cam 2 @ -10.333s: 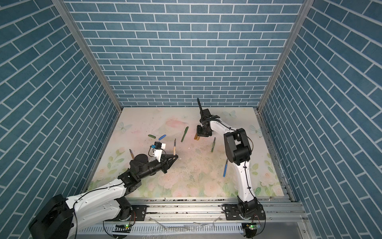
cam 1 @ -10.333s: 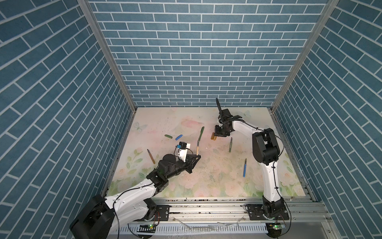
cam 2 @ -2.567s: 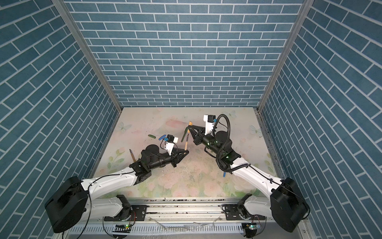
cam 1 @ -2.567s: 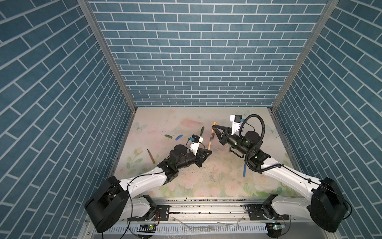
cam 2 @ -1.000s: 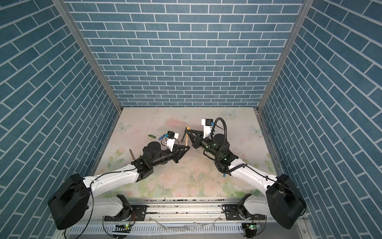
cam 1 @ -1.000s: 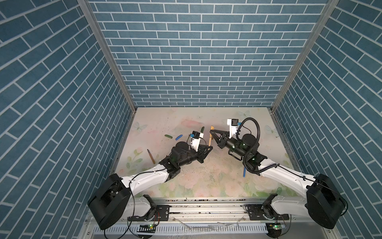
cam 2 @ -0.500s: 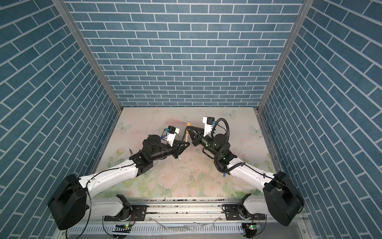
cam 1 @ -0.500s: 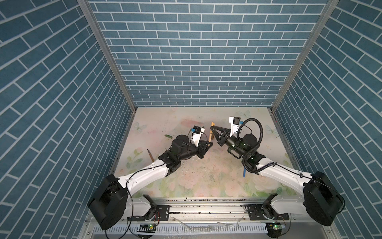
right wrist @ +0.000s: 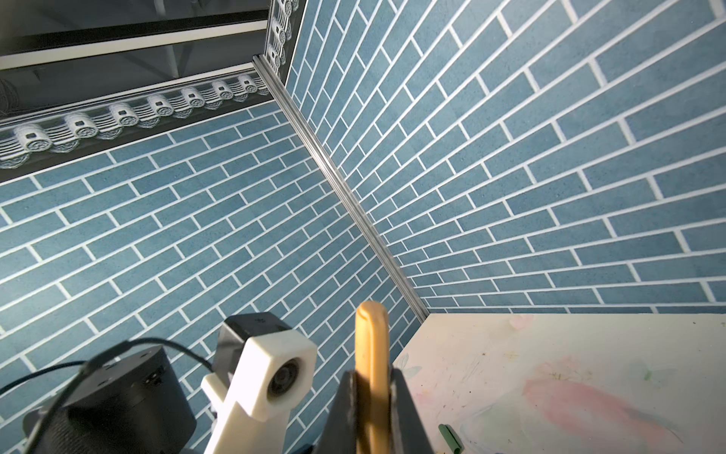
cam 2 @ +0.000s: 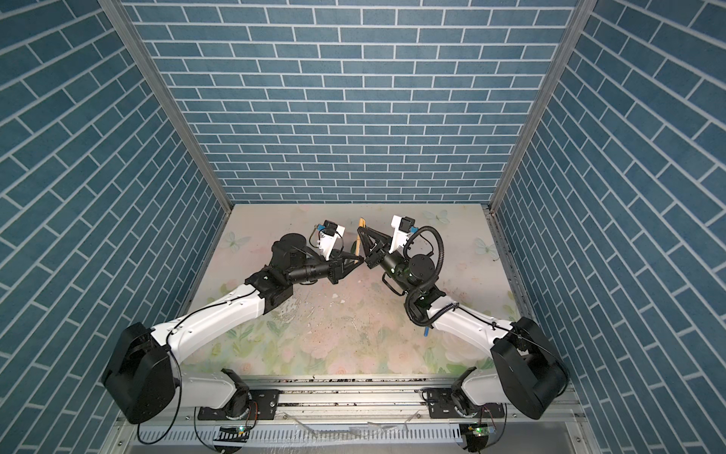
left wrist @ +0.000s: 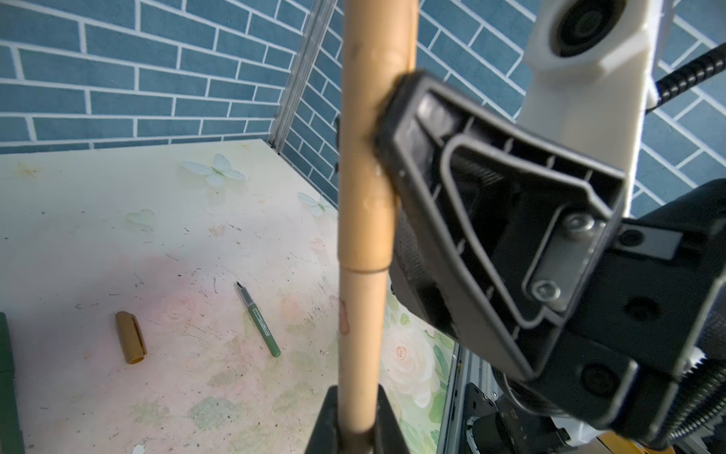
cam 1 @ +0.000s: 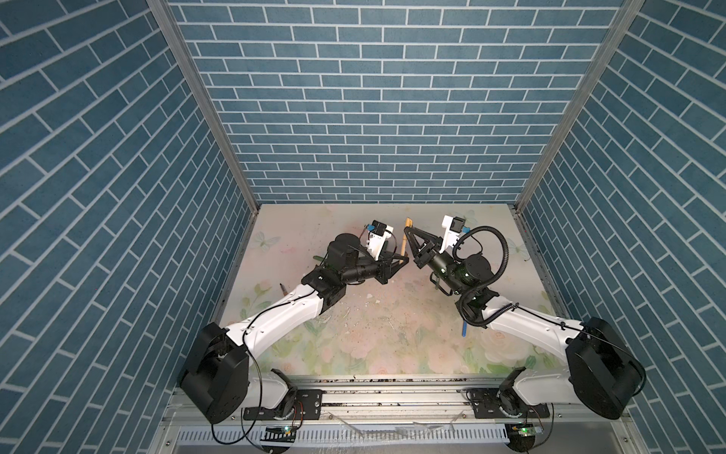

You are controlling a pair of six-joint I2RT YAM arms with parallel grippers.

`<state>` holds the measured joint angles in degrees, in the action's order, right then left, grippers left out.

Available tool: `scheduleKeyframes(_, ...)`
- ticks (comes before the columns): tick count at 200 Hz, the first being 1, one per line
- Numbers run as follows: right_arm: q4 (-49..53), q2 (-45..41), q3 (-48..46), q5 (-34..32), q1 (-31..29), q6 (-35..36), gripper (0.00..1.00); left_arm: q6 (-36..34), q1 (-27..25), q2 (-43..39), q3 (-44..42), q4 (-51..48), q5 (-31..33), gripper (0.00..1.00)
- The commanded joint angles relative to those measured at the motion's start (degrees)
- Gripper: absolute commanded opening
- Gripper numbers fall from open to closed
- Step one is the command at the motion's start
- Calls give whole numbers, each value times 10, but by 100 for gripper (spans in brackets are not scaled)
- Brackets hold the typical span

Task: Insert the pens into the pen caps
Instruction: 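Pull the right gripper back holding the capped tan pen while the left gripper releases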

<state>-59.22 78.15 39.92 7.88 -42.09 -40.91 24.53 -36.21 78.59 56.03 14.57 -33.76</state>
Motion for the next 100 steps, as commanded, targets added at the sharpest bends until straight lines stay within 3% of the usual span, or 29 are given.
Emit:
scheduleKeyframes(1,179,32,-70,161,-47,-21,14,19,48,-21,121,251,95,0)
scheduleKeyframes(27,216,-2,-44,153,-46,-6,14,36,46,-19,87,250,64,0)
scheduleKeyframes(59,339,-60,51,116,-45,65,19,33,24,-43,-47,262,51,0)
scheduleKeyframes(100,459,-87,186,75,-44,143,38,34,-13,-72,-204,294,46,0)
